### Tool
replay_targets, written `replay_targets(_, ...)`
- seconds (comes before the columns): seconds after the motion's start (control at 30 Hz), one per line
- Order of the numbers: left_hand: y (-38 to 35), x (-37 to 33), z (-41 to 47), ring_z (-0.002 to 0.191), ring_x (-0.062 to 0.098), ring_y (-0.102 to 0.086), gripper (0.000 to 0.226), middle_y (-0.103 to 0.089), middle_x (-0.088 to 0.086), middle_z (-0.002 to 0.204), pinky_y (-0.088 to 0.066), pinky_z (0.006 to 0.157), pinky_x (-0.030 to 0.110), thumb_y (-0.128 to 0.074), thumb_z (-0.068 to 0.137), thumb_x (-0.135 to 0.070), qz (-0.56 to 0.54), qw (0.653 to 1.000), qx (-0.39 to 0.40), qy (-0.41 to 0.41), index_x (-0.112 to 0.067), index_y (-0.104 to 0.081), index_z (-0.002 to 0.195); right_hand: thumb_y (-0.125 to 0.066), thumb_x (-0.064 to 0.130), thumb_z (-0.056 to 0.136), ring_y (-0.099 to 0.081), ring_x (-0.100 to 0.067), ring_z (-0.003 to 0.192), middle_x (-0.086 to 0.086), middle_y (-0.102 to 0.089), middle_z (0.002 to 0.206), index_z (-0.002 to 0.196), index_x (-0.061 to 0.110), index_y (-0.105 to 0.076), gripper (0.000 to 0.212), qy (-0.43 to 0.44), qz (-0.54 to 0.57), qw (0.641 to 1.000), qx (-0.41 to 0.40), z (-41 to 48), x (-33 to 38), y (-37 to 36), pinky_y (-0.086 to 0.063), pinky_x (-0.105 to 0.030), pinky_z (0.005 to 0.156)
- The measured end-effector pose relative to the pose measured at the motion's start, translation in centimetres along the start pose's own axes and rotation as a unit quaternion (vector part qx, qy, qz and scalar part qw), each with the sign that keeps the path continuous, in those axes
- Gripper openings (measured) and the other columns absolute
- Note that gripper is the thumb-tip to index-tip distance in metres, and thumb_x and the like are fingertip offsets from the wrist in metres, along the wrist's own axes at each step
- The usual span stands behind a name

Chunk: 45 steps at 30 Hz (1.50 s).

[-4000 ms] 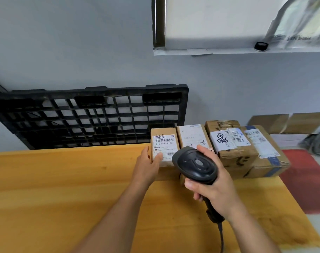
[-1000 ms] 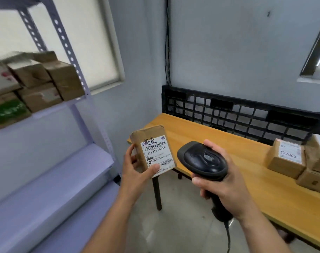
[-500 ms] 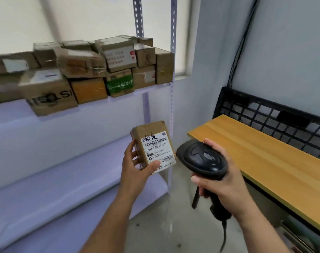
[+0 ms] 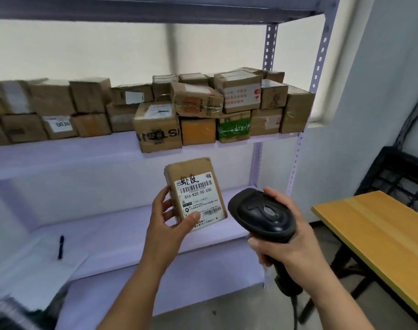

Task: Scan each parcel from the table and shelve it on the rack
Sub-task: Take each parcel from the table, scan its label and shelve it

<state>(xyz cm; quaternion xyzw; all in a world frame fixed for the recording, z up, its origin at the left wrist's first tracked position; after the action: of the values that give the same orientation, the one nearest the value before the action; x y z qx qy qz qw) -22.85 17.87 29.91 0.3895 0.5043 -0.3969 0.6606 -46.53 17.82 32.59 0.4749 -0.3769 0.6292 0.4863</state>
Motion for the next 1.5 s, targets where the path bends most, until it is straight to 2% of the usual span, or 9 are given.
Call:
replay_targets(0.27,7.2,-1.5,2.6,0.116,0.012,-0.057,0.076,-0.058,-0.005,0.13,-0.051,0.094,0.04,-0.074,0.072,-0.04,0.018,0.993,-0.115,-0.02,-0.039,-0.036,0.138,-0.081,-0.012,0.069,-0.062,-0.026,0.053,0.005,-0.068,0.109,0.118,0.056,-0.058,0.087,0.005,-0.02,0.998,0.059,3.4,-0.2,-3.4,-0.052,-0.033,0.05)
replay_targets(0.53,14.4,-2.7,11.0,0.112,0.016,-0.057,0.063,-0.051,-0.001,0.138,-0.048,0.081,0.027,-0.07,0.087,-0.031,0.026,0.983,-0.177,-0.035,-0.033,-0.037,0.141,-0.08,-0.012,0.069,-0.061,-0.027,0.053,0.014,-0.068,0.105,0.114,0.058,-0.058,0.086,0.007,-0.021,0.998,0.053,7.4,0.3,-9.0,-0.053,-0.034,0.053)
replay_targets(0.7,17.5,-3.1,17.1,0.107,0.019,-0.06,0.059,-0.056,0.004,0.13,-0.053,0.09,0.038,-0.068,0.088,-0.035,0.024,0.983,-0.183,-0.011,-0.028,-0.041,0.14,-0.079,-0.014,0.068,-0.059,-0.028,0.05,0.006,-0.069,0.102,0.112,0.059,-0.06,0.087,0.006,-0.012,0.999,0.034,9.9,0.2,-12.6,-0.051,-0.032,0.051)
replay_targets(0.83,18.4,-2.3,21.1,0.11,0.024,-0.06,0.072,-0.056,0.007,0.132,-0.052,0.095,0.047,-0.062,0.081,-0.057,0.079,0.985,-0.153,0.022,-0.033,-0.035,0.143,-0.079,-0.014,0.068,-0.06,-0.028,0.051,0.004,-0.067,0.108,0.113,0.059,-0.06,0.088,0.006,-0.014,1.0,0.023,11.1,-0.3,-14.8,-0.052,-0.032,0.051)
replay_targets(0.97,17.8,-1.8,24.0,0.121,0.031,-0.052,0.066,-0.05,0.011,0.14,-0.047,0.099,0.048,-0.042,0.095,-0.057,0.165,0.977,-0.129,0.049,-0.026,-0.024,0.15,-0.079,-0.016,0.068,-0.06,-0.028,0.051,-0.001,-0.064,0.113,0.111,0.06,-0.061,0.089,0.007,-0.011,1.0,-0.001,11.9,-0.9,-16.2,-0.052,-0.033,0.052)
replay_targets(1.1,17.2,-1.5,25.2,0.13,0.035,-0.045,0.073,-0.046,0.011,0.146,-0.04,0.102,0.047,-0.023,0.093,-0.069,0.255,0.962,-0.087,0.04,-0.026,-0.02,0.152,-0.079,-0.016,0.068,-0.061,-0.029,0.052,-0.001,-0.063,0.116,0.111,0.059,-0.061,0.089,0.003,-0.016,1.0,-0.023,12.2,-1.5,-17.0,-0.053,-0.034,0.052)
replay_targets(1.2,16.7,-1.3,25.5,0.133,0.03,-0.043,0.081,-0.044,0.003,0.148,-0.037,0.103,0.045,-0.043,0.089,-0.068,0.228,0.972,-0.051,-0.007,-0.028,-0.015,0.153,-0.079,-0.016,0.067,-0.062,-0.029,0.052,0.003,-0.063,0.116,0.112,0.058,-0.062,0.088,0.001,-0.022,0.999,-0.042,12.1,-1.9,-17.1,-0.053,-0.035,0.052)
replay_targets(1.3,16.3,-0.4,25.5,0.133,0.021,-0.042,0.099,-0.043,-0.002,0.148,-0.04,0.105,0.041,-0.074,0.078,-0.05,0.183,0.981,-0.019,-0.064,-0.028,-0.013,0.153,-0.08,-0.015,0.066,-0.061,-0.03,0.05,0.008,-0.065,0.11,0.113,0.055,-0.062,0.087,0.003,-0.03,0.998,-0.059,11.9,-2.2,-17.1,-0.053,-0.035,0.05)
replay_targets(1.5,15.9,0.4,26.7,0.131,0.02,-0.044,0.096,-0.046,-0.002,0.145,-0.041,0.1,0.036,-0.08,0.076,-0.039,0.171,0.98,-0.026,-0.094,-0.028,-0.02,0.15,-0.08,-0.015,0.066,-0.063,-0.031,0.052,0.014,-0.065,0.108,0.117,0.053,-0.06,0.087,0.005,-0.053,0.996,-0.076,11.7,-2.5,-16.9,-0.056,-0.039,0.052)
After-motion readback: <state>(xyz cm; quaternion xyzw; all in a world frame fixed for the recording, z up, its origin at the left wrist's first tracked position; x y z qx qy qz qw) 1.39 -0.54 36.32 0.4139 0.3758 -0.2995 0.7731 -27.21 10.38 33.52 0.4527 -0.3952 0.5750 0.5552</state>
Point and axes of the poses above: each hand's wrist, its own z-axis towards the middle knuckle, its own y-axis out of the back of the hand, x = y × z, the point moved 2 cm from there along z, towards the middle knuckle
